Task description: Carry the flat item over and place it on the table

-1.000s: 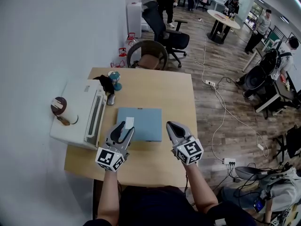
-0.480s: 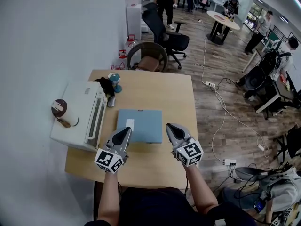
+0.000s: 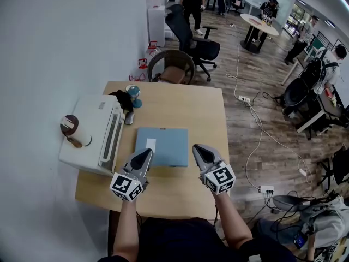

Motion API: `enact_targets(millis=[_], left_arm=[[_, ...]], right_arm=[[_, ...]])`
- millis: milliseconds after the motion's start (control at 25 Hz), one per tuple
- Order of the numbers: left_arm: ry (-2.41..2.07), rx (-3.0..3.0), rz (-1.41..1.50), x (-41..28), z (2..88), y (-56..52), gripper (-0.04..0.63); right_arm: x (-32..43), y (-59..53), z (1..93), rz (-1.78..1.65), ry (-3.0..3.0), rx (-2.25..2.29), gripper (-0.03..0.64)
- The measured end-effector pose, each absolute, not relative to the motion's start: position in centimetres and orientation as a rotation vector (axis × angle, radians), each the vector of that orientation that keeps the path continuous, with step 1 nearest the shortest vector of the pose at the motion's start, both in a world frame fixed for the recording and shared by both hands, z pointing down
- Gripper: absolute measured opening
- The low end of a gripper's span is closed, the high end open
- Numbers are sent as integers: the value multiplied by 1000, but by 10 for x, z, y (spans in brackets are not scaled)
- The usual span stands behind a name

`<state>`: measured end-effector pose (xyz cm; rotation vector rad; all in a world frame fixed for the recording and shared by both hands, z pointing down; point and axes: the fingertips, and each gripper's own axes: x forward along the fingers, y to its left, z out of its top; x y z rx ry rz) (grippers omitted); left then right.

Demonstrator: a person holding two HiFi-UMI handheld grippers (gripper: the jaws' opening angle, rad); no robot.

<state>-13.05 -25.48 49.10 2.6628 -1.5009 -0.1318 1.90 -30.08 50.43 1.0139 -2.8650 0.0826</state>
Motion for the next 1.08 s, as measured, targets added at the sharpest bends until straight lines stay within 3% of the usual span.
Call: enact_targets(millis=[1080], left_arm=[[-1511,2623,-144,-135,496,-256,6]], right_arm=[[16,-297,512,89,-2847,930,6]])
